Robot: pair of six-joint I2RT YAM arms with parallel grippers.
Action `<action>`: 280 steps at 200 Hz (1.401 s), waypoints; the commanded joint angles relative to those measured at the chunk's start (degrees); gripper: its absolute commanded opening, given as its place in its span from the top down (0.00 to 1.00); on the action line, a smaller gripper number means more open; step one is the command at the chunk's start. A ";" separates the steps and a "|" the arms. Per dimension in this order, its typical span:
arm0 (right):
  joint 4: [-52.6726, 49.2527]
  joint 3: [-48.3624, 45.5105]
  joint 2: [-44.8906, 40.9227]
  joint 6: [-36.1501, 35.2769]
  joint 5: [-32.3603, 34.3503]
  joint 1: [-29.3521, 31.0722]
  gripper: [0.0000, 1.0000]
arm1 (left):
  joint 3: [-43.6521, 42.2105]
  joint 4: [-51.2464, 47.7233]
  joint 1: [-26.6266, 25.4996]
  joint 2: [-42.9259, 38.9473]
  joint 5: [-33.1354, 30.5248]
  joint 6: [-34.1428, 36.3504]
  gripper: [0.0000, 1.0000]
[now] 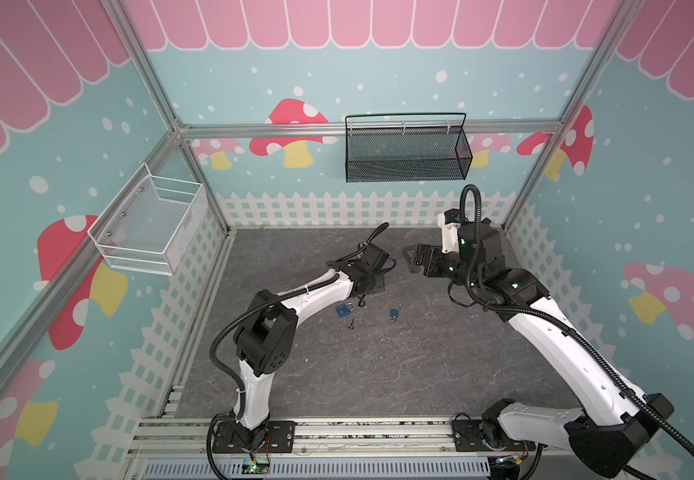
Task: Unlock with the key
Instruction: 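Lower the black padlock with the left gripper and set it on the table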
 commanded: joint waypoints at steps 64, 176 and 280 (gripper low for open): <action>2.84 2.55 1.00 3.25 -4.07 -0.36 0.02 | 12.79 -12.01 0.04 12.26 1.76 -4.11 1.00; 4.18 2.32 2.01 4.56 -5.36 -0.58 0.02 | 14.31 -15.35 0.07 16.57 3.31 -6.08 0.76; 4.90 -4.95 -5.39 3.55 -4.54 -0.60 0.02 | 1.17 -8.83 2.18 -3.44 6.29 -5.54 0.50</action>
